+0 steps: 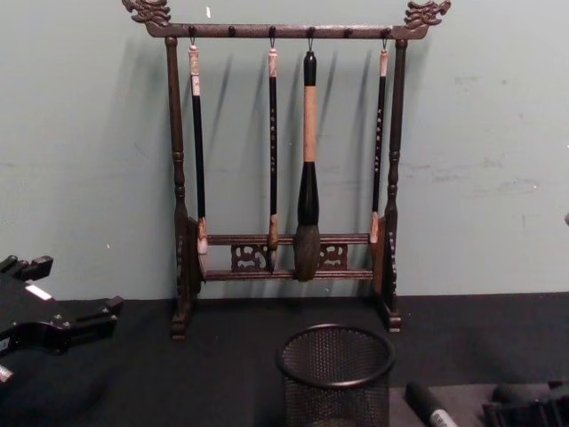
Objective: Pick up the water-based marker from the table and place it into the pen holder.
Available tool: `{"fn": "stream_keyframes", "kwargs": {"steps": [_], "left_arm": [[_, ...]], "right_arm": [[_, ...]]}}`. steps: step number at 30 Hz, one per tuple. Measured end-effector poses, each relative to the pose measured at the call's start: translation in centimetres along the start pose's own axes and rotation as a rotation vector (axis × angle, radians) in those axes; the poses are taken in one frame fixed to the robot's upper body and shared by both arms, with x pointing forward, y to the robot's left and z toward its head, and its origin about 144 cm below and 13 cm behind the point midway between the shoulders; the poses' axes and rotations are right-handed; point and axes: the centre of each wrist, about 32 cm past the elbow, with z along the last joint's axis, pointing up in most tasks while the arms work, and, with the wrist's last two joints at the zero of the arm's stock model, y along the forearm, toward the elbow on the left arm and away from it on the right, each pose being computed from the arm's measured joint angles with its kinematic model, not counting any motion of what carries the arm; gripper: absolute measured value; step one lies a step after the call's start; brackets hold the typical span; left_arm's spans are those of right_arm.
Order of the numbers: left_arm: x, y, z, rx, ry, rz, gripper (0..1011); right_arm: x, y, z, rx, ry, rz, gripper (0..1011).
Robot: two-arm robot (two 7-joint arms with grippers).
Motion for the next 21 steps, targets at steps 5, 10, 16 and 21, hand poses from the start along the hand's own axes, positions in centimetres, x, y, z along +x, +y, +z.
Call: {"fn": "stream_keyframes", "kwargs": {"steps": [5, 10, 16, 21], "left_arm": [[0.00, 0.00, 0.00, 0.000, 0.000, 0.000, 1001], [0.00, 0.00, 0.00, 0.000, 0.000, 0.000, 1001], [0.00, 0.00, 0.00, 0.000, 0.000, 0.000, 1001], [0.00, 0.00, 0.00, 0.000, 0.000, 0.000, 1001]], "right_arm": [[-0.01, -0.01, 0.01, 0.000, -0.001, 0.000, 951], [-0.01, -0.01, 0.01, 0.000, 0.000, 0.000, 836], [-0.01, -0.01, 0.01, 0.000, 0.000, 0.000, 568], [-0.01, -0.01, 0.01, 0.000, 0.000, 0.000, 388]]}}
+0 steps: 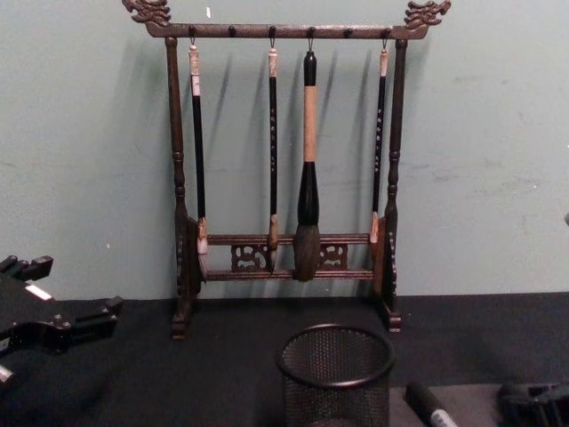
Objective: Pick up the water-based marker from the table and place it into the pen holder.
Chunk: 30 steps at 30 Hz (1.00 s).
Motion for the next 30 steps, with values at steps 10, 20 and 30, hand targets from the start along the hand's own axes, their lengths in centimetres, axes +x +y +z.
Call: {"fn": "stream_keyframes", "kwargs": {"steps": [10, 20, 30], "left_arm": [[0.00, 0.00, 0.00, 0.000, 0.000, 0.000, 1001], [0.00, 0.00, 0.00, 0.000, 0.000, 0.000, 1001], [0.00, 0.00, 0.00, 0.000, 0.000, 0.000, 1001]], "right_arm": [[0.00, 0.00, 0.00, 0.000, 0.000, 0.000, 255], [0.00, 0.00, 0.00, 0.000, 0.000, 0.000, 255], [0.02, -0.38, 0.25, 0.081, 0.002, -0.041, 255]]}}
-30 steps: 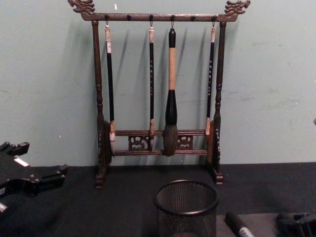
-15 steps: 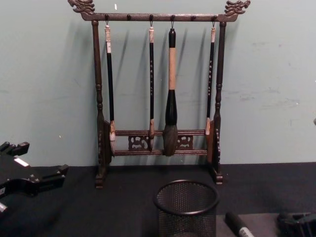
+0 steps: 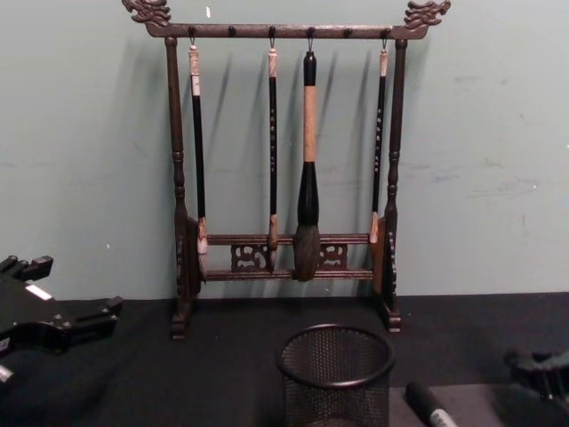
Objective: Pick up the water-based marker from the table and place it into the pen holder.
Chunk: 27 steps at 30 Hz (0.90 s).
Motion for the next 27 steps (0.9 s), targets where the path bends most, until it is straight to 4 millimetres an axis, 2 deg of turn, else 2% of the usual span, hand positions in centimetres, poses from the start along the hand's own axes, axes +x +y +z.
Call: {"fn": "stream_keyframes", "kwargs": {"steps": [12, 15, 21, 23, 27], "left_arm": [[0.0, 0.0, 0.0, 0.000, 0.000, 0.000, 1001], [0.0, 0.0, 0.0, 0.000, 0.000, 0.000, 1001], [0.0, 0.0, 0.0, 0.000, 0.000, 0.000, 1001], [0.0, 0.0, 0.0, 0.000, 0.000, 0.000, 1001], [0.0, 0.0, 0.0, 0.000, 0.000, 0.000, 1001]], "right_arm": [[-0.5, -0.1, 1.0, 0.160, -0.024, -0.004, 255], [-0.8, -0.1, 2.1, 0.243, -0.039, 0.028, 255], [-1.3, 0.0, 3.0, 0.304, -0.046, 0.066, 255], [-2.0, 0.0, 4.1, 0.369, -0.055, 0.114, 255], [-2.4, 0.1, 4.5, 0.391, -0.058, 0.135, 255]]}}
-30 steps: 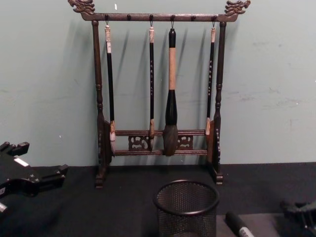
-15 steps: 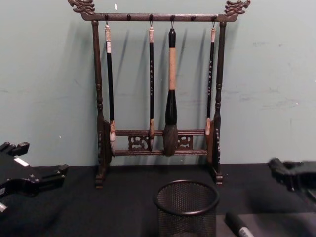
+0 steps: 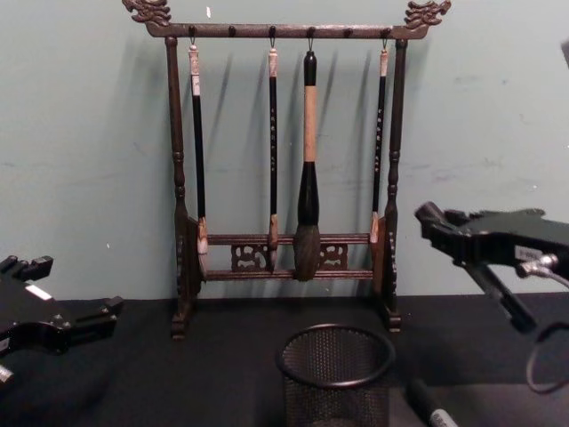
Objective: Pick up the water-based marker from the table and place it into the pen holder.
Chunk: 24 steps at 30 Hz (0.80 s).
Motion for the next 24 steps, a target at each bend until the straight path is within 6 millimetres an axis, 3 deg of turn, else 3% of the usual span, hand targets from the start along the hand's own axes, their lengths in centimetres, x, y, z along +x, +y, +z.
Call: {"fn": "stream_keyframes", "kwargs": {"steps": [14, 24], "left_arm": [[0.0, 0.0, 0.0, 0.000, 0.000, 0.000, 1001], [0.0, 0.0, 0.0, 0.000, 0.000, 0.000, 1001]], "right_arm": [[-1.5, 1.0, 1.2, 0.109, -0.004, 0.137, 255], [-2.3, 2.0, 0.9, 0.144, 0.011, 0.237, 255]]}}
